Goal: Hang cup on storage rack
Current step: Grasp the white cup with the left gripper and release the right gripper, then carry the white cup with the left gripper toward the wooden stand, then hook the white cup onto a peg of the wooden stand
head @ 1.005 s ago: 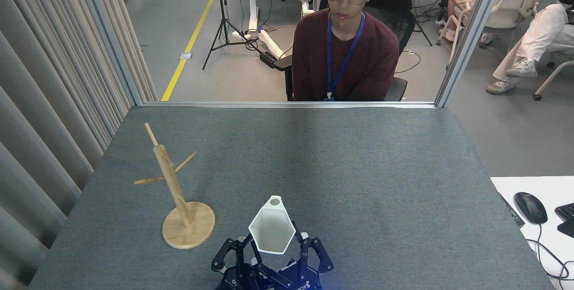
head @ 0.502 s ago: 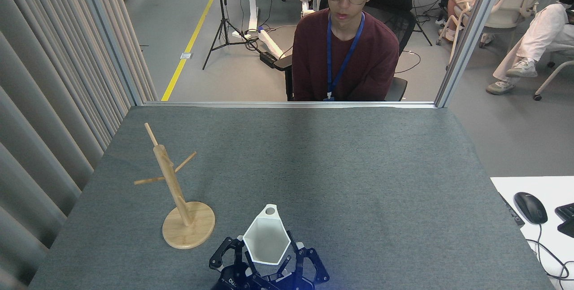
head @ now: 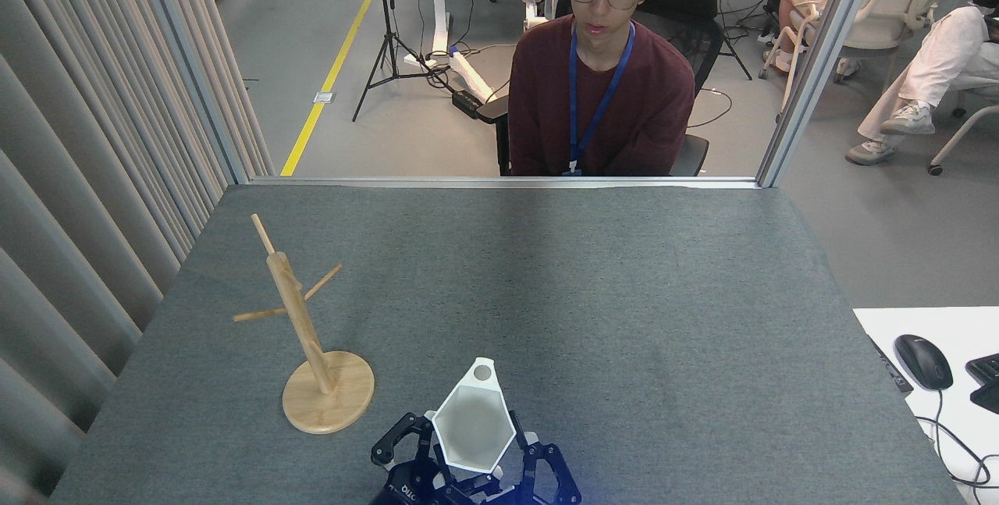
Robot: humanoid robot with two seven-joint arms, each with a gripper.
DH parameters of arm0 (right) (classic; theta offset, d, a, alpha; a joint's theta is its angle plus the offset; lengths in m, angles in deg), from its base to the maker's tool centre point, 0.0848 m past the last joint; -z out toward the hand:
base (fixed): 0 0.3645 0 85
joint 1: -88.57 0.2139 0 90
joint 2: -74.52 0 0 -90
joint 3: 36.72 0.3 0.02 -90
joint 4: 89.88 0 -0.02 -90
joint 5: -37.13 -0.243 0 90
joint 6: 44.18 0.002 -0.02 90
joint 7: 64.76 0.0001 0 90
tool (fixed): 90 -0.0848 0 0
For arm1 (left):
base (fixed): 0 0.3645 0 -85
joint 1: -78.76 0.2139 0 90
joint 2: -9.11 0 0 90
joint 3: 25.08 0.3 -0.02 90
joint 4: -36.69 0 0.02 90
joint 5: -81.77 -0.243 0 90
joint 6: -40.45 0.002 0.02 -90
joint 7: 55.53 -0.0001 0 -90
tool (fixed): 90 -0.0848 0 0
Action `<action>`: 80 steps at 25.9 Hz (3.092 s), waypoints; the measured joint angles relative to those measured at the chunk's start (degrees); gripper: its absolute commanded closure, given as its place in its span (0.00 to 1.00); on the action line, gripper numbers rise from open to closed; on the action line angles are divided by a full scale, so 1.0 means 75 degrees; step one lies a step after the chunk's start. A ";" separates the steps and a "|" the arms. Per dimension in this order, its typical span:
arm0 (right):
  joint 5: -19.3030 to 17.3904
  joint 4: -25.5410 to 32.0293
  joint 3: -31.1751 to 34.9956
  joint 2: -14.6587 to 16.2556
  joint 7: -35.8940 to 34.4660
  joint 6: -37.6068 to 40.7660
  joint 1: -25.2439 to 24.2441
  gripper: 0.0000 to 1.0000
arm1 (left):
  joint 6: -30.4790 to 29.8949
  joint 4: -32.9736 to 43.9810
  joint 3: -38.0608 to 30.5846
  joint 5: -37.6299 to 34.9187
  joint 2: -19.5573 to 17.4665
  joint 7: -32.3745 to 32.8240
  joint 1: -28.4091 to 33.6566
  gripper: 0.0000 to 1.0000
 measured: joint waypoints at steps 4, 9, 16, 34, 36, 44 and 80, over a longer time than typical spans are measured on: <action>-0.0003 0.0021 0.0018 0.0003 -0.0025 -0.0004 -0.0008 0.01 | -0.0046 0.0014 -0.0014 0.0000 -0.0024 -0.0033 -0.0009 0.59; -0.0040 0.0387 0.0043 0.0030 -0.0137 0.0290 -0.0037 0.01 | 0.0232 0.0016 -0.0021 0.0006 -0.0039 -0.0069 -0.0005 0.59; -0.0230 0.1395 0.0134 0.0036 -0.0302 0.0911 -0.0119 0.01 | 0.0219 -0.0039 -0.0046 0.0003 -0.0072 -0.0052 0.0012 0.59; -0.3100 0.0313 0.3602 0.1372 0.0219 0.0935 -0.1078 0.01 | 0.1052 0.0438 -0.2264 0.0008 -0.0339 -0.0201 0.0804 0.58; -0.3087 0.0291 0.3617 0.1380 0.0220 0.0945 -0.1110 0.01 | 0.1115 0.0487 -0.2952 0.0012 -0.0463 -0.0423 0.0983 0.59; -0.3079 0.0222 0.3622 0.1375 0.0223 0.0945 -0.1107 0.01 | 0.1394 0.0452 -0.4763 -0.0932 -0.0509 -0.0786 0.0784 0.59; -0.3131 -0.0127 0.3661 0.1441 0.0045 0.0971 -0.0981 0.01 | 0.1614 -0.0755 -0.4259 -0.3934 0.0187 -0.1359 -0.0939 0.00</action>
